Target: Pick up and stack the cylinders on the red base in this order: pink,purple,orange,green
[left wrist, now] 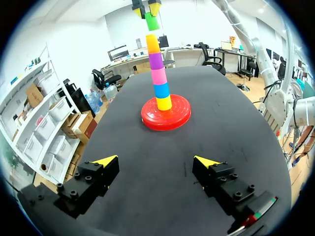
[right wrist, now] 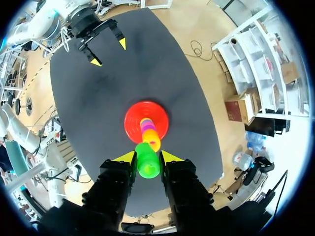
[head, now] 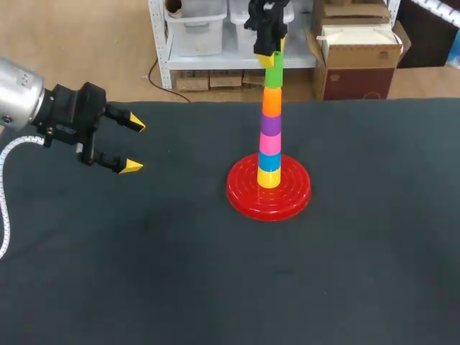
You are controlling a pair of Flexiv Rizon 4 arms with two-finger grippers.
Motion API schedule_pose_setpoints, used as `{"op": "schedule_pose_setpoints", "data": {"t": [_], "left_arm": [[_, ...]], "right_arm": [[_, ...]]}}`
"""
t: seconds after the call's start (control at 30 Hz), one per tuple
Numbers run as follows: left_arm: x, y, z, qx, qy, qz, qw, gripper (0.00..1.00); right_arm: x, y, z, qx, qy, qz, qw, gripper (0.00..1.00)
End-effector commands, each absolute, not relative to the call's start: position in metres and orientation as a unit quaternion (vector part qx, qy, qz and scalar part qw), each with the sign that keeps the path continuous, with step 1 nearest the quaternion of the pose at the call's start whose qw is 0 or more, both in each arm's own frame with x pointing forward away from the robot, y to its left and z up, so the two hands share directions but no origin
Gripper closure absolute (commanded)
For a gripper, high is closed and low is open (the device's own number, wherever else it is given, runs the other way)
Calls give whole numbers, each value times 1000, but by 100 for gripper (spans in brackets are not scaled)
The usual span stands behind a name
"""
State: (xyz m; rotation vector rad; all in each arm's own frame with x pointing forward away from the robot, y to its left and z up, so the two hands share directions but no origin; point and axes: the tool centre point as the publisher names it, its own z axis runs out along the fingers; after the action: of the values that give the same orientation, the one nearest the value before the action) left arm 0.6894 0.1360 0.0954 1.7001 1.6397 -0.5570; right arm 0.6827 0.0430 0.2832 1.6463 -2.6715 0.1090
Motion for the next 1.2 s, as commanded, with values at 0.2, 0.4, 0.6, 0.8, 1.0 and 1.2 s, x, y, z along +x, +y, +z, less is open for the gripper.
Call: {"op": "schedule_pose_setpoints", "data": {"t": [0.2,0.4,0.6,0.8,1.0,1.2], "left_arm": [[688,136,95,656,632,-214,352,0],[688,136,95,656,632,-214,352,0],[688,136,95,656,632,-214,352,0],[688,136,95,656,632,-214,352,0],[688,136,95,656,632,-214,352,0],[688,136,95,656,632,-214,352,0]], "right_arm": [[679,42,267,529,-841,2,-112,100],[684,34,266,522,-846,10,-105,100],[689,29,269,520,-849,14,-99,100],[696,32,265,528,-846,-2,-77,100],[702,36,263,547,-836,-8,-42,100],[706,41,259,561,-827,-7,-12,100]]}}
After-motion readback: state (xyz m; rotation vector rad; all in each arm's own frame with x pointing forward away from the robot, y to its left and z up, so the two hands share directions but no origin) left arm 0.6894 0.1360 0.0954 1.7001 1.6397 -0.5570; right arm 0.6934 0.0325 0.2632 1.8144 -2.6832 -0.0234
